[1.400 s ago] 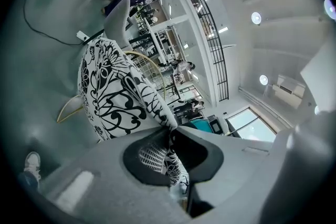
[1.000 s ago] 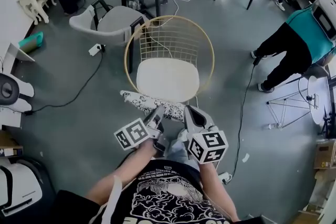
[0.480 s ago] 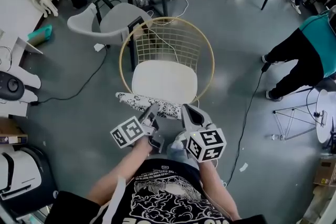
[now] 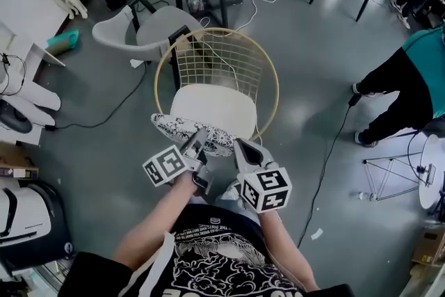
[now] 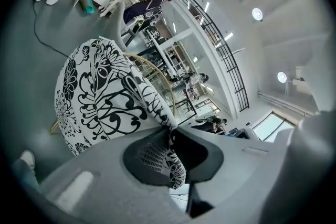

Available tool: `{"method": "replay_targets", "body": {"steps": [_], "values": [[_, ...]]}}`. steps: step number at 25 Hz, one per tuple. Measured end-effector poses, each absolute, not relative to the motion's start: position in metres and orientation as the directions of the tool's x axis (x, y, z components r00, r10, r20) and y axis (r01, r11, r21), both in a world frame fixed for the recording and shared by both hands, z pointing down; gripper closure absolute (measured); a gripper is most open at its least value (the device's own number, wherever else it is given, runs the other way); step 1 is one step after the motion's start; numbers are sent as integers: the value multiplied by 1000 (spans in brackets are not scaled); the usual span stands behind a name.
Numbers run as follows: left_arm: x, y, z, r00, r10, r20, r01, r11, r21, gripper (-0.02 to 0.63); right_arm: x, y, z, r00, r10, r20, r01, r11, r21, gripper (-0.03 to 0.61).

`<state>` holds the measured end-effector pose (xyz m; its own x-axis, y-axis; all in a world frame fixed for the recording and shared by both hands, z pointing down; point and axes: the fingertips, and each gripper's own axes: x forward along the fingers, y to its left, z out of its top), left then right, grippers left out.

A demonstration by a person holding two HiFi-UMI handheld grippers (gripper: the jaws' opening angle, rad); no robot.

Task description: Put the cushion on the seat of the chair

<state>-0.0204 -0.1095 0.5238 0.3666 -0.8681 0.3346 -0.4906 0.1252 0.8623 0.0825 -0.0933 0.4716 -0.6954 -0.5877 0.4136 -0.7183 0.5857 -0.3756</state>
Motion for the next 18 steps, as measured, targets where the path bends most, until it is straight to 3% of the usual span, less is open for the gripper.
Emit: {"method": "replay_targets", "body": {"steps": [18], "values": [[-17,-172,538,410,-852,324,-467,109,878,588,70,-137,491,-691,-577,435,-722,573,-387,583]]}}
